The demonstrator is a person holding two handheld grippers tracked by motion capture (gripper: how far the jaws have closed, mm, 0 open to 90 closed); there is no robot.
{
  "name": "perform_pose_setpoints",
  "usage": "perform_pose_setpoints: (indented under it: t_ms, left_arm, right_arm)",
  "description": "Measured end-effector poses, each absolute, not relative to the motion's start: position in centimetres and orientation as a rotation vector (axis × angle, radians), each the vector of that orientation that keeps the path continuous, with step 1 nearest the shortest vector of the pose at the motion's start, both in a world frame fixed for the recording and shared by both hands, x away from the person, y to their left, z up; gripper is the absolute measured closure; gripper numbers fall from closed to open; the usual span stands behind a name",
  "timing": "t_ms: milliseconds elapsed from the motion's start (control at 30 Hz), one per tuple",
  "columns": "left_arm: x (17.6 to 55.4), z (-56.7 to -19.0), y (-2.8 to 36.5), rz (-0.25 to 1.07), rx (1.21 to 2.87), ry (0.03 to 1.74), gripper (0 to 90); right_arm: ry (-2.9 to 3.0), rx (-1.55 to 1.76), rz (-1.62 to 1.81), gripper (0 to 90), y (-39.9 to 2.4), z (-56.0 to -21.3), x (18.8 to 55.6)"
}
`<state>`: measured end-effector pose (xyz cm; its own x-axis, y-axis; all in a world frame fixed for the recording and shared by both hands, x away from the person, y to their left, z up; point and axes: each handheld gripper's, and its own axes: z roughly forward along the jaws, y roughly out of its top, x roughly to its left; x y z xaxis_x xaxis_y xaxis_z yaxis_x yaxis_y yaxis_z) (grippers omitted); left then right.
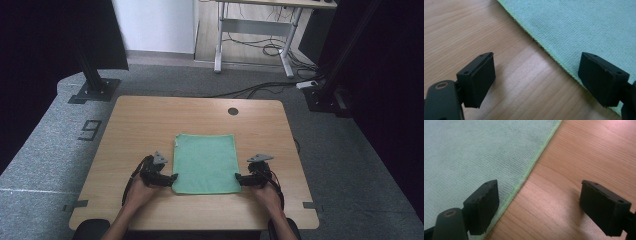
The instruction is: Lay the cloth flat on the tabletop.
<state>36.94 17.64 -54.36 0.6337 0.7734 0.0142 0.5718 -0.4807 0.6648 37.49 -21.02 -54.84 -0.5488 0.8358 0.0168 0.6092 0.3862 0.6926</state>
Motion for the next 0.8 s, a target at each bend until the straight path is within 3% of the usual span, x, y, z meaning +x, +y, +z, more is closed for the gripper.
perform_pose_setpoints:
  t_ms: [100, 267, 433, 633, 800]
  left_arm:
    - [37.1, -54.5, 17.9, 0.387, 2.208, 1.057, 14.5]
    - [36.8, -53.9, 17.7, 0.452, 2.237, 1.018, 14.6]
    - [35.9, -52.1, 19.8, 0.423, 2.171, 1.025, 14.7]
    - [34.5, -53.1, 22.3, 0.401, 2.181, 1.085, 14.5]
    - [34.5, -54.0, 23.1, 0.405, 2.187, 1.117, 14.4]
  right_arm:
    - [2.317, 1.252, 0.949, 17.0, -20.9, -54.9, 37.4]
    - [2.324, 1.241, 0.957, 17.1, -21.1, -54.7, 37.4]
    - [2.309, 1.240, 1.004, 13.5, -22.0, -53.9, 37.0]
    - [2.336, 1.247, 0.979, 12.4, -23.2, -54.2, 37.1]
    - [2.352, 1.230, 0.926, 4.0, -23.2, -54.7, 37.1]
